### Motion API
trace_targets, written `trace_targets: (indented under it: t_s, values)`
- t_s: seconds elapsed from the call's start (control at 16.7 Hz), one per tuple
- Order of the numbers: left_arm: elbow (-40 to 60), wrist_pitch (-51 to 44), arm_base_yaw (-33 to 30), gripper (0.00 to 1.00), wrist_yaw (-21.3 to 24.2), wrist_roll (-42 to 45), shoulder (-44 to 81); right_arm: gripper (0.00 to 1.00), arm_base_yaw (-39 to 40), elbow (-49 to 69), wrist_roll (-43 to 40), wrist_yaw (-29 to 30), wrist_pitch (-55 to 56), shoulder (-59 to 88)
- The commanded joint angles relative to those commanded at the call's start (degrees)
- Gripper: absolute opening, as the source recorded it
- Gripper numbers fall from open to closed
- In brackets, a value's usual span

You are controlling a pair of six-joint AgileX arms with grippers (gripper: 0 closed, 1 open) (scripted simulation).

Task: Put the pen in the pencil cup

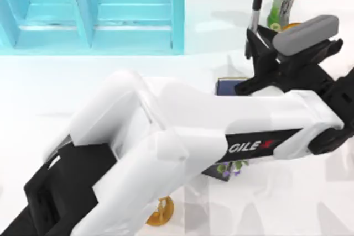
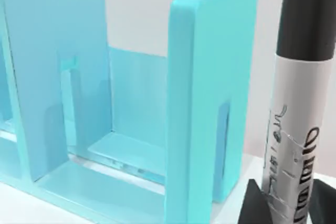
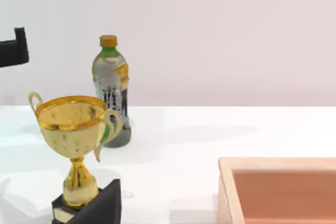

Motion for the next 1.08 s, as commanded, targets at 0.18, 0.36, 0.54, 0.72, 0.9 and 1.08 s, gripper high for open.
trace_targets:
  t_s: [0.18,0.36,0.54,0.72,0.9,1.08]
  values:
    - [0.0,0.0,0.0,0.30,0.0,0.0,0.0,1.00,0.0,0.0,0.0,0.0,0.0,0.0]
    - [0.0,0.0,0.0,0.53,0.0,0.0,0.0,1.00,0.0,0.0,0.0,0.0,0.0,0.0]
    - [0.0,0.0,0.0,0.75,0.0,0.0,0.0,1.00,0.0,0.0,0.0,0.0,0.0,0.0]
    - [0.0,0.0,0.0,0.98,0.0,0.0,0.0,1.00,0.0,0.0,0.0,0.0,0.0,0.0]
    - [0.0,0.0,0.0,1.00,0.0,0.0,0.0,1.00,0.0,0.0,0.0,0.0,0.0,0.0]
    - [0.0,0.0,0.0,1.00,0.0,0.0,0.0,1.00,0.0,0.0,0.0,0.0,0.0,0.0]
